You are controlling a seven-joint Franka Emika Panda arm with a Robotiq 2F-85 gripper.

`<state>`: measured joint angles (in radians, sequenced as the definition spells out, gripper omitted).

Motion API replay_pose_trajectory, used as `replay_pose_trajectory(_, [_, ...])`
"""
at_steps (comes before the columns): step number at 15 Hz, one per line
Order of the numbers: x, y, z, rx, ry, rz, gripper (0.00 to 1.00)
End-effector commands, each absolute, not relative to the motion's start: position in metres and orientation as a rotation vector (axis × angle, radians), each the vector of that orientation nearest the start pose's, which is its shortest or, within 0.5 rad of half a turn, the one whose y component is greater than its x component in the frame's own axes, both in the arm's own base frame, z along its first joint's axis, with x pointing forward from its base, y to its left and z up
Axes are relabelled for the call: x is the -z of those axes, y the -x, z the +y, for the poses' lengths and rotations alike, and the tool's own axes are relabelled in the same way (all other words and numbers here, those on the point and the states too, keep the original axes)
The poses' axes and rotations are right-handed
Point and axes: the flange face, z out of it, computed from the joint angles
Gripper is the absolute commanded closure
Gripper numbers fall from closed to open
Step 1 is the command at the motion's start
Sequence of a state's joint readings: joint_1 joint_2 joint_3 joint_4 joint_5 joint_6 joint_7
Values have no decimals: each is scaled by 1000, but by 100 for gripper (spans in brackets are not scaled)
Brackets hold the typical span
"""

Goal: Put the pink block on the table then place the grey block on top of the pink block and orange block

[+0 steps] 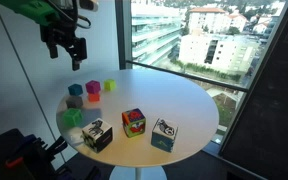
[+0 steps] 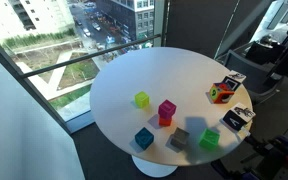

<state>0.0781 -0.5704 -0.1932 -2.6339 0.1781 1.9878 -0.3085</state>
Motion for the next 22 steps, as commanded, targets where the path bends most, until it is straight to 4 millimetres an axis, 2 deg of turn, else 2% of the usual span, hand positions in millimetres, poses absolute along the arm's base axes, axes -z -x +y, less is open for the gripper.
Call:
replay_pose_trajectory(1, [-420,-356,-28,-51,2858,-212,0])
replay_pose_trajectory(8, [-421,-356,-26,-51,2860,-215,0])
replay_pose_trajectory(15, [-427,-364,5,-30,2909,-310,0])
replay_pose_trajectory(22, [-417,-367,32,-4,2971,-455,0])
